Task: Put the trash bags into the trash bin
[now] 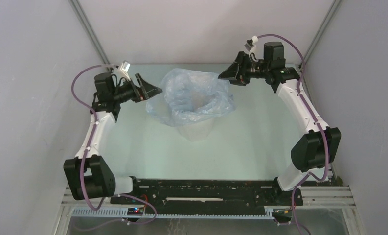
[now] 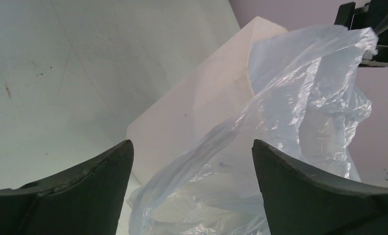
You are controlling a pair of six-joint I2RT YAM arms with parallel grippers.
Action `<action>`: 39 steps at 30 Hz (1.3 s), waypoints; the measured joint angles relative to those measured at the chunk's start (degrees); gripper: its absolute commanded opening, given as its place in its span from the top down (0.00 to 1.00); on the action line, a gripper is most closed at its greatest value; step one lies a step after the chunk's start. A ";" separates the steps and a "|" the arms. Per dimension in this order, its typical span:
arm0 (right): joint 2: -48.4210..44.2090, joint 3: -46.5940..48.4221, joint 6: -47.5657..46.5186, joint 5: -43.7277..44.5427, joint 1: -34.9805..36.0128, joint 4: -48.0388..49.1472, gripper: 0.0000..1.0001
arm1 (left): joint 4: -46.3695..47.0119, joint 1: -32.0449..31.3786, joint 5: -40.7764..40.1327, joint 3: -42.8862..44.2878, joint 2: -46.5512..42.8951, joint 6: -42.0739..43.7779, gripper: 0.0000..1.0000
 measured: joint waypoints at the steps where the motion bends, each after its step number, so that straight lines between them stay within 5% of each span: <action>1: 0.00 0.00 -0.37 -0.07 0.00 -0.04 0.34 | 0.00 0.00 0.70 0.00 0.57 0.57 0.16; 7: 0.00 0.00 -2.99 -1.07 0.00 0.02 0.36 | -3.37 -0.22 4.46 0.15 5.27 3.37 0.47; 12: 0.83 0.00 -4.90 -1.86 0.00 0.74 0.73 | -5.16 -0.81 4.11 0.28 5.90 3.89 0.74; 17: 1.97 -1.09 -3.32 -1.95 0.00 3.32 0.99 | -5.95 -0.98 0.96 1.33 5.90 2.32 0.99; 39: 9.53 -1.38 7.72 6.40 -2.27 5.20 1.00 | -6.49 -2.08 -11.23 3.61 12.94 -15.28 1.00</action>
